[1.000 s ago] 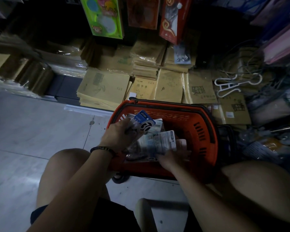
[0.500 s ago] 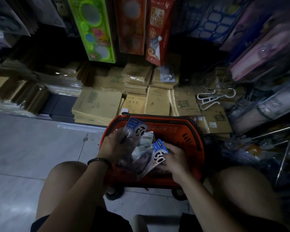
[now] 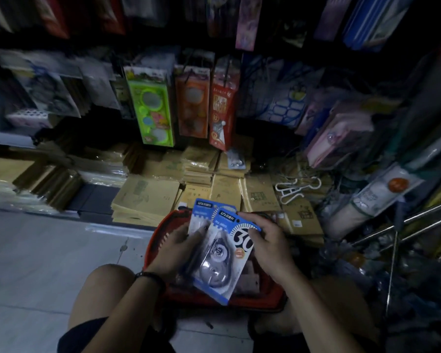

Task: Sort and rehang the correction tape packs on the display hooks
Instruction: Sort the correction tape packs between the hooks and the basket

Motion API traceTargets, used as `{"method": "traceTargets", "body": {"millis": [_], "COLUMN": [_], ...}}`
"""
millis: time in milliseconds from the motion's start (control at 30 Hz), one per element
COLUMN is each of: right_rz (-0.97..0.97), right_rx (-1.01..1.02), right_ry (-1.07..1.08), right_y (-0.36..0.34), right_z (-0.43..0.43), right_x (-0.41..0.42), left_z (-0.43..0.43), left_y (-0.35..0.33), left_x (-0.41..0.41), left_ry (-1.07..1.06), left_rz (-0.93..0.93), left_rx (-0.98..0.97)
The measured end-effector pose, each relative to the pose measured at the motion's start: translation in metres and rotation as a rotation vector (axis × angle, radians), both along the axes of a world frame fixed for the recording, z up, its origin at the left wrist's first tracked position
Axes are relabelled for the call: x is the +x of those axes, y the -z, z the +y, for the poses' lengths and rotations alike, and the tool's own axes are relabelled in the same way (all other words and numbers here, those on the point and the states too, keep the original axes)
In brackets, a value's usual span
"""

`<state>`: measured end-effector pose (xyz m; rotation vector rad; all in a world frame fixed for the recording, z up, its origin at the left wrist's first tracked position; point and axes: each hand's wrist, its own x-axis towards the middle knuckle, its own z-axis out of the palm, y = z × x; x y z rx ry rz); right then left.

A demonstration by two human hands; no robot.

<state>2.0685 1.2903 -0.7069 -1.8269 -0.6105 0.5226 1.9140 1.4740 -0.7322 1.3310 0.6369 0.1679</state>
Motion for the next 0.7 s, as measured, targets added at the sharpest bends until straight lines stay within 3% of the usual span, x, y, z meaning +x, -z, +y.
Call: {"method": "traceTargets", "body": {"millis": [100,267,400,467,567,700], "right_rz": [-0.094,-0.275,-0.671,-0.817,-0.808,-0.871], "right_rx": [-0.048,0.046,0.077,0.05,-0.062,-0.103], "right_ry": [-0.041,0.105,0.271,0.193,0.031,0.023], "right_y": [-0.031,-0.1,-0.151,-0.171,-0.194,-0.223], "right_z": [0.002,0.009,0.007,0.006,0.008,0.011], "right_x": [0.008,0.015,0.007,0.001,-0.004,0.008], "left_z": [-0.003,-0.008,-0.016,-0.019,-0.02,-0.018], "left_y": [-0.027,-0.08,-0.133,-0.16,-0.196,-0.245], "left_x": [-0.002,0.01,0.033,0.047,0.068,0.094], "left_ry": [0.03,-0.031,-0.177,-0.214,-0.248,-0.218], "left_rz": [-0.063,-0.202,-0.264,-0.328,-0.411,-0.483], "left_rx": [-0.055,-0.041,-0.027,-0.022,0.002,0.029]}}
